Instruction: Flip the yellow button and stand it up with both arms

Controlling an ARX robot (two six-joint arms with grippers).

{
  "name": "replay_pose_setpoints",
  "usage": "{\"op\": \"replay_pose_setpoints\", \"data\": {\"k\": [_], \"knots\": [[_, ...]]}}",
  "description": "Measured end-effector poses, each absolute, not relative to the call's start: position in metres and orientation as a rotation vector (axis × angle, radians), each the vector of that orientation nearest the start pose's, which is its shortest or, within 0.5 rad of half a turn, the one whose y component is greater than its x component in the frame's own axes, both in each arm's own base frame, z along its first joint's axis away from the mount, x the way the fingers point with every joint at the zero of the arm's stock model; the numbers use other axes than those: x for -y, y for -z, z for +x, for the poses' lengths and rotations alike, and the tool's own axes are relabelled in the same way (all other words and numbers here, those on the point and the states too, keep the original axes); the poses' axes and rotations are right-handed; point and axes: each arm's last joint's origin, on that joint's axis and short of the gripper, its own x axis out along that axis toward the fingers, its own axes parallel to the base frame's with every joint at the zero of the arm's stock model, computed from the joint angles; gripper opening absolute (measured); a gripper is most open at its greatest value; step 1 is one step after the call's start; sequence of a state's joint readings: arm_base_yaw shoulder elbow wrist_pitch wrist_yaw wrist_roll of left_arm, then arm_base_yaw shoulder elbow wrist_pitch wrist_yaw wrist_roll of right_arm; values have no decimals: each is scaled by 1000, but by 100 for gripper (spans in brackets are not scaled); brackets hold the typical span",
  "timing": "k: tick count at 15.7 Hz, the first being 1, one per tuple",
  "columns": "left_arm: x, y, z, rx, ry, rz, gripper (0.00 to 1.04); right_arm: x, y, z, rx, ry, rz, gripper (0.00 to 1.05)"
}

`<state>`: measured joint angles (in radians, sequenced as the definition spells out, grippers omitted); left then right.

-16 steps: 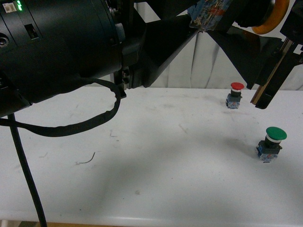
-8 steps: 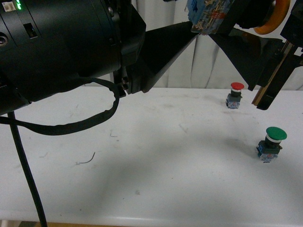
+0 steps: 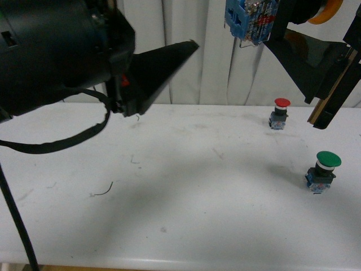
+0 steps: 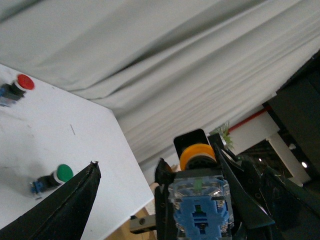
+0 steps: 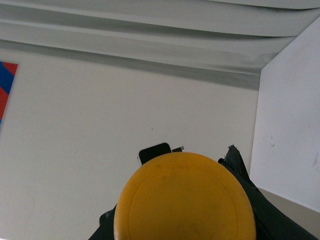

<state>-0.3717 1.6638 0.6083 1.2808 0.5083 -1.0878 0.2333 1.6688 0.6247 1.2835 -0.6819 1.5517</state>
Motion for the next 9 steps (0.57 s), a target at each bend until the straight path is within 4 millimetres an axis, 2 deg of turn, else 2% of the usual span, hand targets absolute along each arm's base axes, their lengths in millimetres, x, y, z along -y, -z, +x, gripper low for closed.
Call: {"op": "replay_pose_setpoints", "data": {"k": [4,5,6,9], "knots": [[82,-197,296,-301,764,-935,98,-80,-206,299,-484,-870,1376,36],[58,-208,288,-280,698,-868,98,-74,-206,300,-468,-851,1379,36],[40,-226,263,-249,603,-720,98,-72,-203,302,-465,-841,1371,36],[31,-252,208,-212,513,-314,98,-68,-200,303,-462,-833,1353,36]]}}
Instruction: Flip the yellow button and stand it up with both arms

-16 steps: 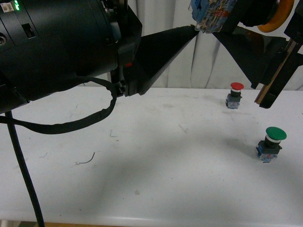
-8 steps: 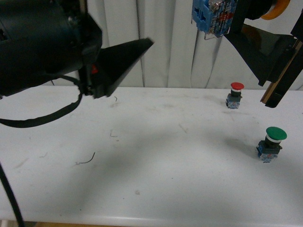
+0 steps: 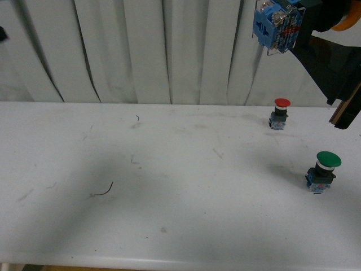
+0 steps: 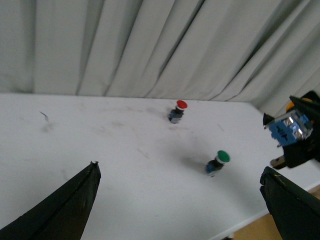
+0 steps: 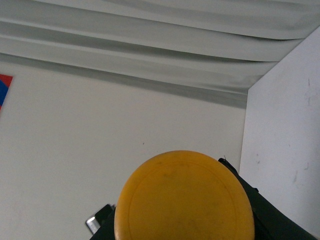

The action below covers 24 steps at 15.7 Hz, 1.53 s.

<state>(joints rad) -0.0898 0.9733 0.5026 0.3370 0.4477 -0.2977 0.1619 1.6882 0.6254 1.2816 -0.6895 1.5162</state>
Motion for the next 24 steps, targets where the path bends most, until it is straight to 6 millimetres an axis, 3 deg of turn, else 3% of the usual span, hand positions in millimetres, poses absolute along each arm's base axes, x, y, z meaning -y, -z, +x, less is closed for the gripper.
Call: {"op": "replay_pose_setpoints", "data": {"k": [1,2,3,4,24], "knots": [[12,-266,177,-114,454,-94,98,-69,-201,303,-454,-842,1330,36],[1,-241,148,12,25,-20,65,-69,-200,303,-451,-851,1307,36],[0,-212,137,-17,-2,-18,25,-69,-201,303,-445,-858,1287,36],[0,-202,129,7,-2,-15,2,-69,-201,303,-435,-860,1269,36],[0,-175,111,14,-2,-15,2,-70,-195,307,-444,-872,1230,36]]}}
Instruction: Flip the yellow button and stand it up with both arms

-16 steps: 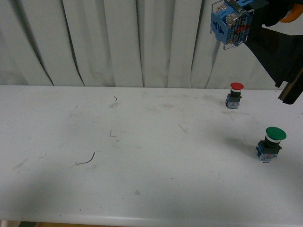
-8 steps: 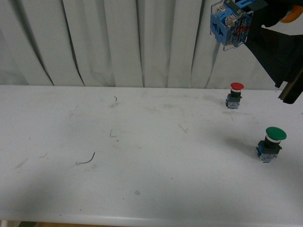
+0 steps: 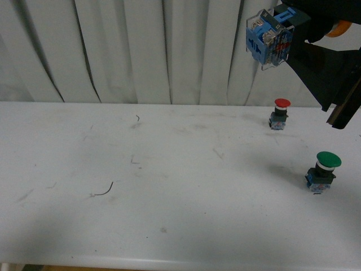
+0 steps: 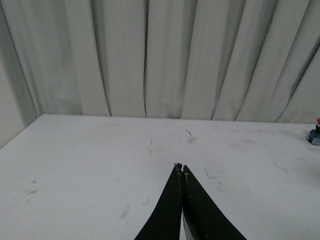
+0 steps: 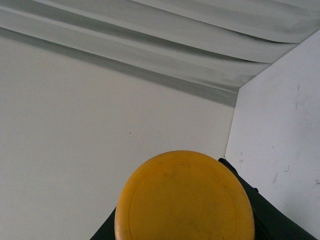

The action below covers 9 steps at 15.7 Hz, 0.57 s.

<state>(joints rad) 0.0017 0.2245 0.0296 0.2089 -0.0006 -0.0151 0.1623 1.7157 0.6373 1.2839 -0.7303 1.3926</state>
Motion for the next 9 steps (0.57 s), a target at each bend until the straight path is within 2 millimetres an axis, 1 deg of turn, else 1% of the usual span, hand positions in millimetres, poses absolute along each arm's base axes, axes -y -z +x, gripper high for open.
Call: {"op": "replay_pose_setpoints", "data": {"k": [1,3,5,6,7,9], "knots": [[0,-168,110,0,0,-15,2,-70,-196,307,-443,-873,1229,36],[0,-169,108,9,-2,-15,2,-70,-196,307,-443,-873,1229,36],[0,-164,98,-22,-2,-15,2,-68,-196,308,-444,-874,1228,36],[0,-169,97,20,-3,-15,2,-66,-196,308,-441,-865,1230,36],[0,-165,98,-6,-1,-15,2,-66,-196,308,-440,-871,1227,36],[0,-166,98,2,-2,-15,2,-66,-196,308,-438,-871,1217,36]]}}
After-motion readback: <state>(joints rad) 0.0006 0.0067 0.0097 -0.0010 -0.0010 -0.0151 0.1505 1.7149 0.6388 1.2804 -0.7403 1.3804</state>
